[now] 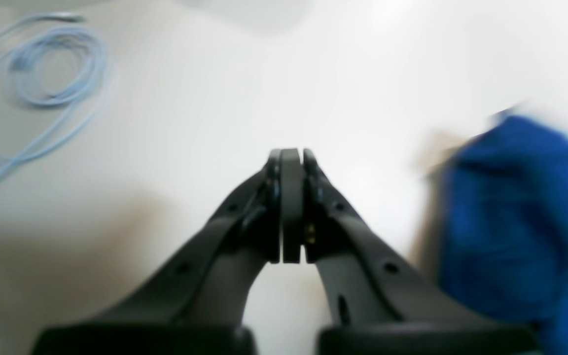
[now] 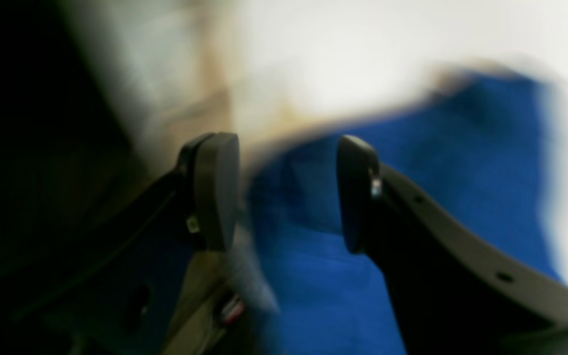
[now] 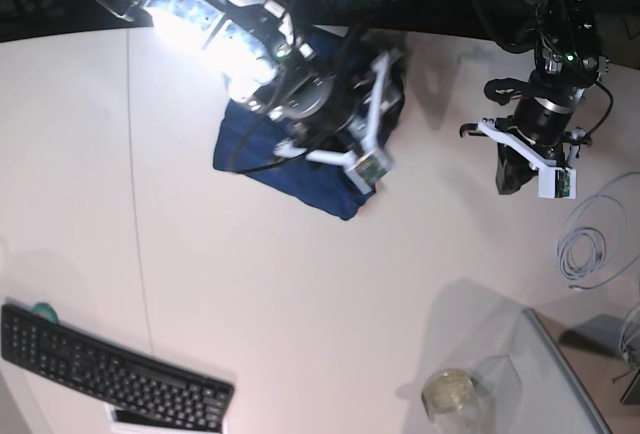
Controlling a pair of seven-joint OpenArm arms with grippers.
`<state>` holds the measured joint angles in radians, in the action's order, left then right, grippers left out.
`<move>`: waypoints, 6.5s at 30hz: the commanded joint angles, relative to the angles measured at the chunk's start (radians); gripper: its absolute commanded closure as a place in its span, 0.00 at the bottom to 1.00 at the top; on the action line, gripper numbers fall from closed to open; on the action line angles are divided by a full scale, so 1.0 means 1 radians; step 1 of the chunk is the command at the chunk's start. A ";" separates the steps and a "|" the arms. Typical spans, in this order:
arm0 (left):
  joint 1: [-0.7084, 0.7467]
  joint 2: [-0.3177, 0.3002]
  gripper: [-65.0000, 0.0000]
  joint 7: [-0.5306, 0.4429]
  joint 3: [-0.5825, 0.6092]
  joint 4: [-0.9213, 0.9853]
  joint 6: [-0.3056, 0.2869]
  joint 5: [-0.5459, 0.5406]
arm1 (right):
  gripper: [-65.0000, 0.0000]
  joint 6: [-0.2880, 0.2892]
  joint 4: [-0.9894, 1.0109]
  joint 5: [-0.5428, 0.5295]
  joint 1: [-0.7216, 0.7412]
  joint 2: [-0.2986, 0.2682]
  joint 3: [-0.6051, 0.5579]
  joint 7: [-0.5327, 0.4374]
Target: Layout the t-shirt on the table in an organized manner, then fold the t-shirt properly
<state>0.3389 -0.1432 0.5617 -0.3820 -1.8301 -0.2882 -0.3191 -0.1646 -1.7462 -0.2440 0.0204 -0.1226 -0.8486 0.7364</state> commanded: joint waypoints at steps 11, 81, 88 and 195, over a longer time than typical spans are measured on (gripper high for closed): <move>-0.025 -0.101 0.08 0.017 0.229 0.142 0.001 -0.272 | 0.54 -0.002 -0.056 -0.012 -0.204 -0.048 0.628 -0.142; -0.849 -0.075 1.00 0.114 1.475 0.659 -0.285 0.347 | 0.54 -0.002 -0.011 -0.015 -0.383 -0.062 1.098 -0.225; -0.786 -0.014 1.00 -0.006 1.377 0.669 -0.355 0.513 | 0.54 -0.002 -0.011 -0.015 -0.408 -0.062 1.098 -0.228; -0.106 -0.057 1.00 -0.955 0.638 1.730 0.140 0.532 | 0.99 0.118 1.698 -0.015 -0.290 -0.052 0.156 -1.165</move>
<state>0.1940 -0.1879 -0.4103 0.2562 -0.1135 -0.1413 0.2058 -0.0380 -0.0547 -0.2577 -0.2588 -0.1600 -0.6956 -0.4259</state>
